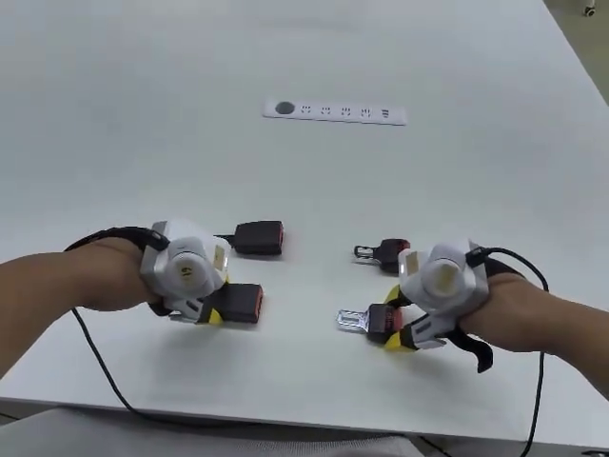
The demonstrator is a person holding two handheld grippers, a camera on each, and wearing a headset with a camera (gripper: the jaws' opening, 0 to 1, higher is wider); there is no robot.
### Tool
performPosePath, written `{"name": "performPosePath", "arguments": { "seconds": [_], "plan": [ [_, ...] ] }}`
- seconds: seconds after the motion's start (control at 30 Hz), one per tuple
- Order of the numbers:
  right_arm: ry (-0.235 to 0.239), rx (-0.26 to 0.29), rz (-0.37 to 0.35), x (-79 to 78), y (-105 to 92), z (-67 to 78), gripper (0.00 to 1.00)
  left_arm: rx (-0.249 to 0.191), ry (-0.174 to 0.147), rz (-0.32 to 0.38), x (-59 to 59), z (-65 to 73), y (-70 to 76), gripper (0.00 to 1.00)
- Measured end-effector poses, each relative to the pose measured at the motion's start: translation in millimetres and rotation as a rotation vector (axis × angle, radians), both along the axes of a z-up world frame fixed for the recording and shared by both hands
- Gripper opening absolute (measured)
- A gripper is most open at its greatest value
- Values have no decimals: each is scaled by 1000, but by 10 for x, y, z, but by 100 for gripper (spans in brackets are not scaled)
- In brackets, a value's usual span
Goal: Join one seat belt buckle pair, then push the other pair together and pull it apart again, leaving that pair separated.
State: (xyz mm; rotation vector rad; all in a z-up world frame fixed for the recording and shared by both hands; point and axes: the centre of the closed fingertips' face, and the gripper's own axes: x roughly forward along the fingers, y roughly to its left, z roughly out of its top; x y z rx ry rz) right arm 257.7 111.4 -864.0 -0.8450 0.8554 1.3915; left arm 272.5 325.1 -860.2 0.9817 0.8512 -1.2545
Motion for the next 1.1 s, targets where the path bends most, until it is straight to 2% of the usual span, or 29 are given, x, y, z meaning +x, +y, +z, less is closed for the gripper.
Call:
{"name": "performPosePath", "arguments": {
  "seconds": [0.27,0.47,0.7,0.83,1.1],
  "plan": [
    [1,1,-14,6,6,-2,35,-9,3,12,-31,8,-4,32],
    [3,1,-12,12,13,-4,35,-9,17,1,-63,7,-20,32],
    [-3,-8,-2,6,25,0,35,-28,38,17,-56,5,-21,32],
    [-4,-12,-6,8,36,0,35,-23,43,10,-56,5,-26,32],
    [-7,10,-19,3,228,5,35,-17,57,-3,-59,-2,-27,32]
  ]
}}
